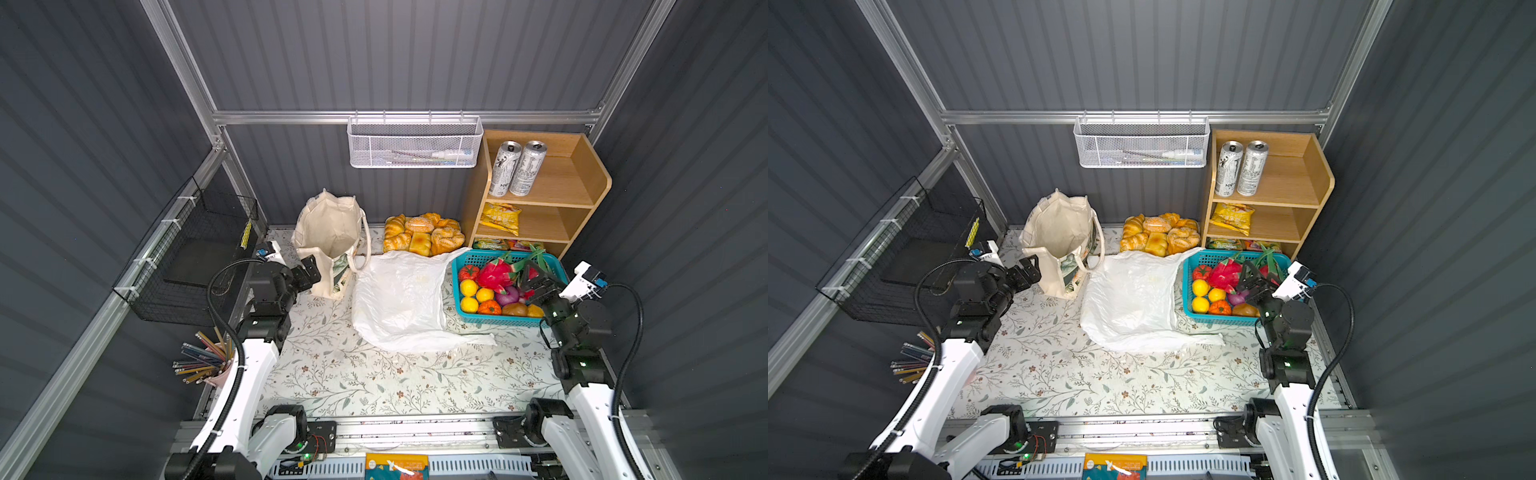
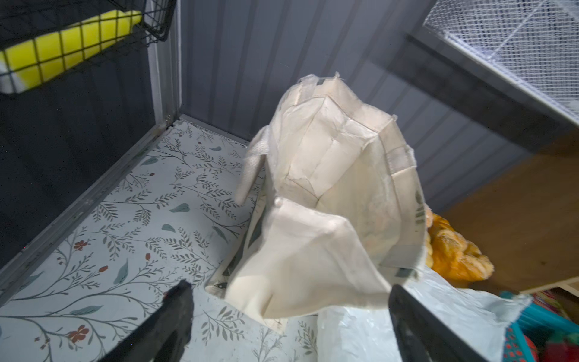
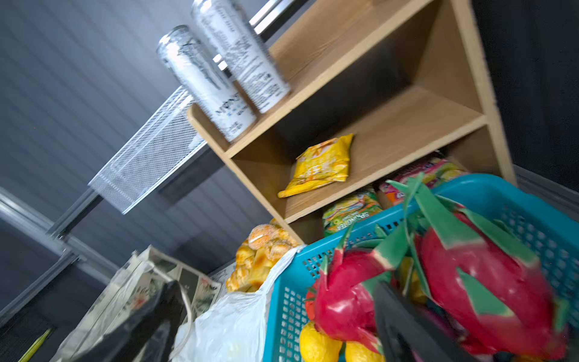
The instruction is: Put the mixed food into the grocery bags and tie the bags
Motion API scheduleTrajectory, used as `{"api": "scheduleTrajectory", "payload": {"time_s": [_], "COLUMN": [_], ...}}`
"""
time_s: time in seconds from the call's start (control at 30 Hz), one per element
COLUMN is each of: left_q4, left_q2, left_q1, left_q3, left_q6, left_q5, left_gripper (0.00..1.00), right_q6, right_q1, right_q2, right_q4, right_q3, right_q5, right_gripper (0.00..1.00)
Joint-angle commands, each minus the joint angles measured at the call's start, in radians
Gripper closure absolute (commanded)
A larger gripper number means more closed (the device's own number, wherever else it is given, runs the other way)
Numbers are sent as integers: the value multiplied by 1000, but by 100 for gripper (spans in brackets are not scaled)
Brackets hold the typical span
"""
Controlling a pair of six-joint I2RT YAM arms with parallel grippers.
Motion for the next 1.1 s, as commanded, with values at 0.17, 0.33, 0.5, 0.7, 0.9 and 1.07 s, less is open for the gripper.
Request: {"api": "scheduleTrajectory", "payload": {"time_s": [0.17,0.33,0.5,0.7,0.9,1.07], "left_q4": [-258,-269,-201,-170,-180,-231], "left_q2": [96,185,218,262,298,317], "left_q1": [-146,-216,-242,-287,-314,-341], "left_q3": [290,374,354,333,336,421], "left_q6": [78,75,33,30,55,145], "left_q5": [72,68,90,110,104,16], "left_gripper": [0,0,0,0,0,0], "right_q6": [-146,-131,-77,-60,-27,-15], "right_q1": [121,186,192,192,202,244], "right_q2": [203,371,473,603,606,533], "right_q4": [-561,-724,-741,-812,-843,-826], "right_q3": [315,385,360,374,361,351], "right_q5": [-128,92,181,296,297,286], "right_gripper": [19,18,14,8,7,10]}}
